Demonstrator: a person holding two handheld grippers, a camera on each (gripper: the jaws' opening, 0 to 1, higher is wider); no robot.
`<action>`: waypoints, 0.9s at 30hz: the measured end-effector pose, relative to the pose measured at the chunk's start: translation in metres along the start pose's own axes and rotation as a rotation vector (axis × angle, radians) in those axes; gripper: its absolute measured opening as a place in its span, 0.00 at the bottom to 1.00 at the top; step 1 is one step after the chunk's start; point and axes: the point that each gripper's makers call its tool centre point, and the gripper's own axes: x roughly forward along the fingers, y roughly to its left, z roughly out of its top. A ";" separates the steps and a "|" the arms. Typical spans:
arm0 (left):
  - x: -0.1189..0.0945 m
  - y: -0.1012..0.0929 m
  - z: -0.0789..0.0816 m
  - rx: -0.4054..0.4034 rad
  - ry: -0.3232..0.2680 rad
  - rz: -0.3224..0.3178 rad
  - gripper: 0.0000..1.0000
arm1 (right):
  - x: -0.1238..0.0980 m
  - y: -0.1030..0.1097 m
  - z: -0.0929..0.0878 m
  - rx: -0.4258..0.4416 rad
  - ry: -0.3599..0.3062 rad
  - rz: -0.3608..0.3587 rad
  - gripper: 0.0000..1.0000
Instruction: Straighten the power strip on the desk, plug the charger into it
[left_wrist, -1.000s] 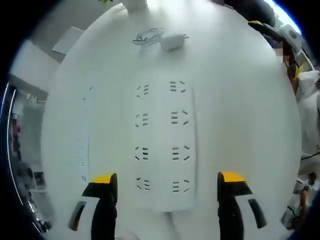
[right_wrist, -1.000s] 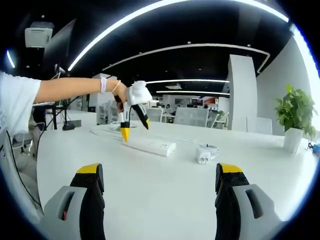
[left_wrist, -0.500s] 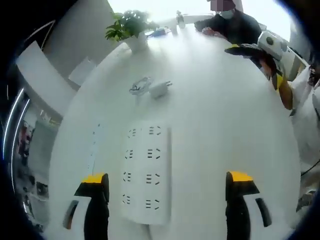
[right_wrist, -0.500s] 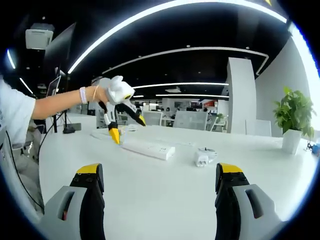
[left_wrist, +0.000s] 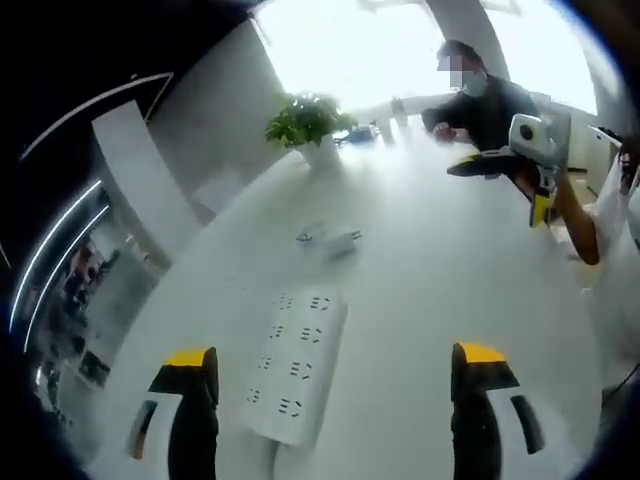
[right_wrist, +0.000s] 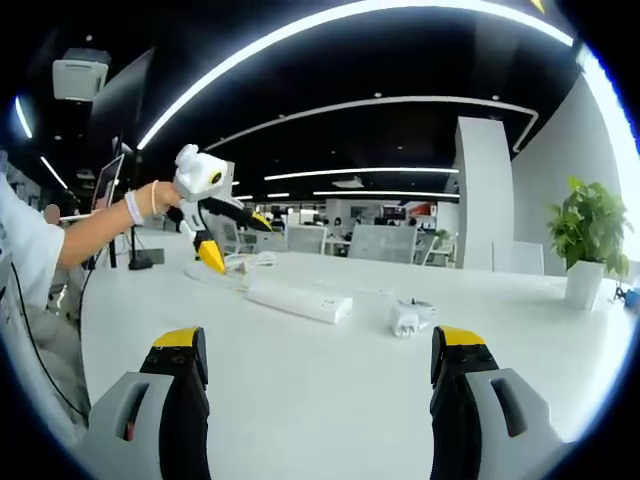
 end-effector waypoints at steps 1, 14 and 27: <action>-0.004 0.001 0.003 -0.008 -0.018 0.018 0.99 | 0.000 0.000 0.000 0.000 -0.001 0.000 0.92; -0.037 0.004 0.016 -0.030 -0.124 0.148 0.99 | 0.000 0.005 0.003 0.004 -0.009 0.013 0.92; -0.073 0.005 0.024 -0.064 -0.241 0.270 0.99 | 0.000 0.005 0.004 0.007 -0.012 0.015 0.92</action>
